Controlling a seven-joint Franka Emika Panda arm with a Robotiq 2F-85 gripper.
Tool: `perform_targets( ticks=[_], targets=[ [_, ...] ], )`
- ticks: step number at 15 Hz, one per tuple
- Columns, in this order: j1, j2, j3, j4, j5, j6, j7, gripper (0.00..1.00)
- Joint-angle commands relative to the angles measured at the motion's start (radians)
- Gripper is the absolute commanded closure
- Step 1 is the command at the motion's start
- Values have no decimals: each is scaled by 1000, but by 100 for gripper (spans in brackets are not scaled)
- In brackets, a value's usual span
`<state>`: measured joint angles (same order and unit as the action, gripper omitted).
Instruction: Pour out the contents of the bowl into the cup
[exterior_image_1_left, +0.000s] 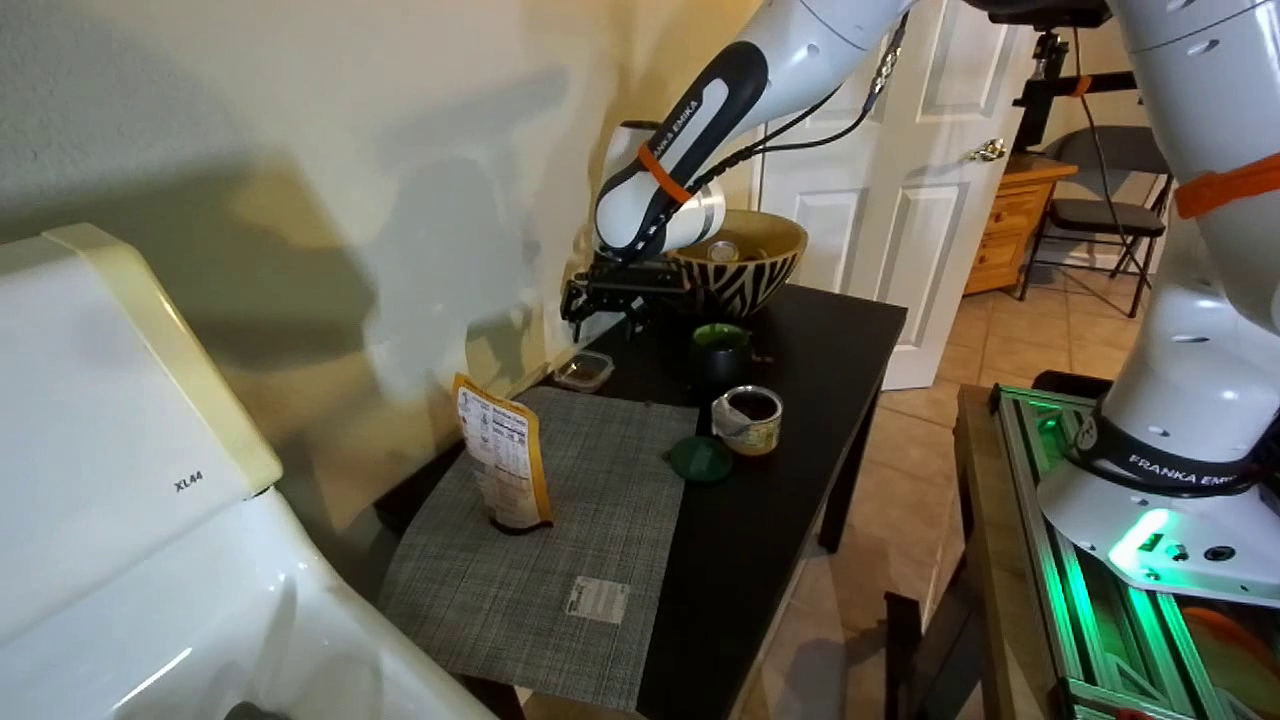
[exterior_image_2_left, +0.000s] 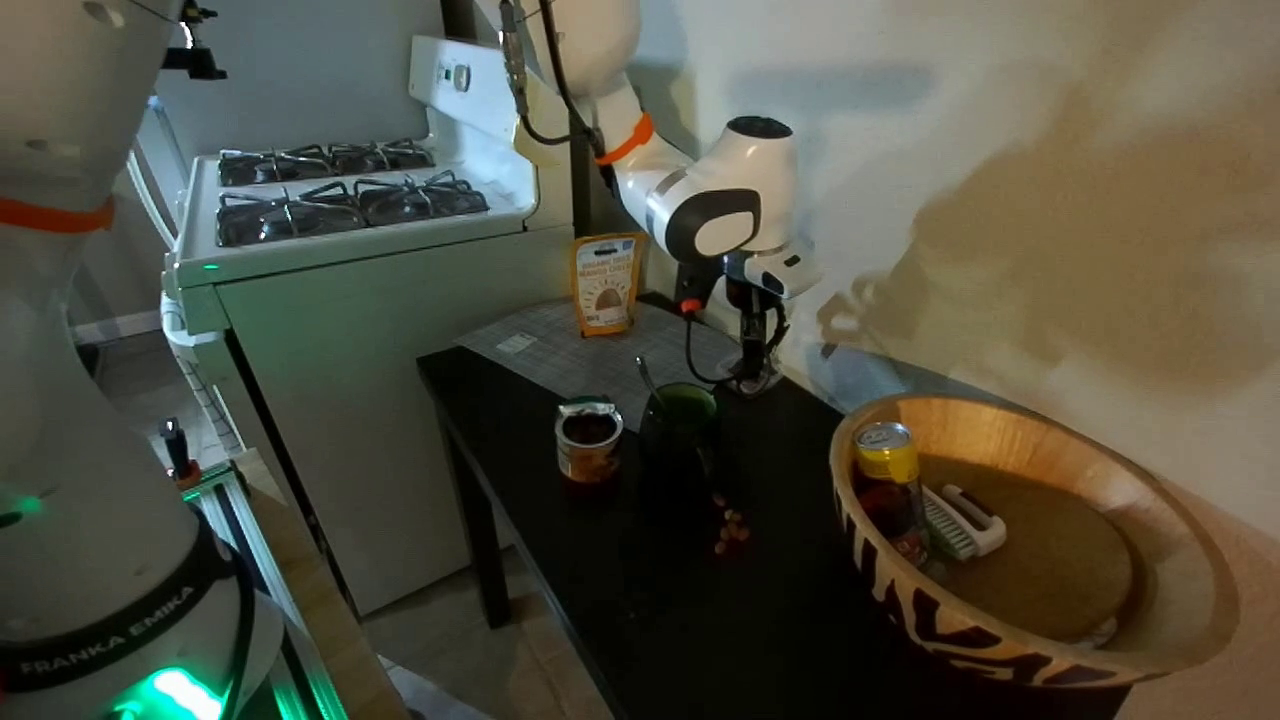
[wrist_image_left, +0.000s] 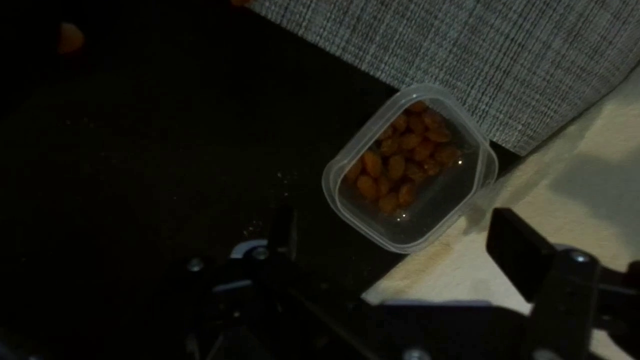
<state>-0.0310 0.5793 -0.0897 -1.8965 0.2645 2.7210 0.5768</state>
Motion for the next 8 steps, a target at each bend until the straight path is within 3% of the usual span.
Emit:
perform_targets(
  ticks=[1,3,4,6,7,8],
  targets=[
    [-9,78,-10,112,15,-97,-5,14],
    [-19,107,-10,153,14,-144,-11,19],
    [-23,120,-12,177,13,-170,-11,27],
    [-28,142,-16,211,11,-202,-9,27],
    [-30,154,-19,229,9,-219,-7,35],
    [-32,166,-19,247,9,-235,-8,33]
  ],
)
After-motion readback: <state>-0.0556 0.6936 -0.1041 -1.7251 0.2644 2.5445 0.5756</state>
